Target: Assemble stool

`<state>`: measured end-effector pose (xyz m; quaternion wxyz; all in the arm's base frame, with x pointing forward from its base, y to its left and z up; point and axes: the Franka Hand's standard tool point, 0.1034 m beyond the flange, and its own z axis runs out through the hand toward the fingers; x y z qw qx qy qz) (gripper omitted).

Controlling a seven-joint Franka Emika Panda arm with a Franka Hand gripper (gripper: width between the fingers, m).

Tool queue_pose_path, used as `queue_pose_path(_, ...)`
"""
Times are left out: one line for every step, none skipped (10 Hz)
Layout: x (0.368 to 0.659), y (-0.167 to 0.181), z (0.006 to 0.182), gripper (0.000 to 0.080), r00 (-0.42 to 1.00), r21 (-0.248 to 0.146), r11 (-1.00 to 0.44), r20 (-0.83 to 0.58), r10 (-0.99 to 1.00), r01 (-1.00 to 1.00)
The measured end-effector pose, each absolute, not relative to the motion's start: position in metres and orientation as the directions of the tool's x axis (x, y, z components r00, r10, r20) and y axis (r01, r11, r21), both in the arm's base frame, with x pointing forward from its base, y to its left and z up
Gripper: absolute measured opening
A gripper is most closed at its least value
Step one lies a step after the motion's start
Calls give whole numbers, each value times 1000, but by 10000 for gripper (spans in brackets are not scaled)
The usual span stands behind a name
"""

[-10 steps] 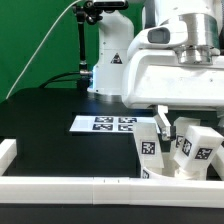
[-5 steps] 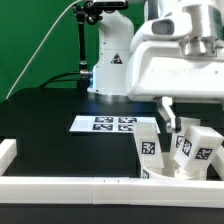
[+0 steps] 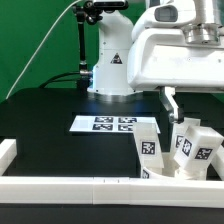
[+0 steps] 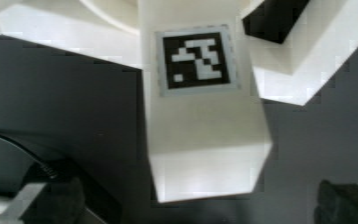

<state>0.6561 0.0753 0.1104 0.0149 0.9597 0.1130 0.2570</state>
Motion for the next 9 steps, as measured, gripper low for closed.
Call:
queue_pose_path(655, 73, 108, 649, 853, 85, -974, 470, 226, 211)
queue_pose_path(651, 76, 106, 649, 900, 50, -974, 374, 224, 222)
queue_pose_path(653, 79, 107, 649, 923, 27, -975, 318, 217, 219)
queue_pose_path(652, 80, 105, 649, 936, 15, -975, 277, 217, 222)
queue_pose_path(646, 82, 101, 649, 959, -11, -976, 188, 211, 217)
queue_pose_path(646, 83, 101, 649, 969, -24, -975, 124, 215, 220)
queue_pose_path(647, 84, 99, 649, 971, -29, -974, 93, 221, 224)
queue_pose_path(646, 81, 95, 649, 972, -29, -975, 86, 218, 221)
queue_pose_path(646, 75, 92, 649, 971, -24, -974, 94, 221, 224)
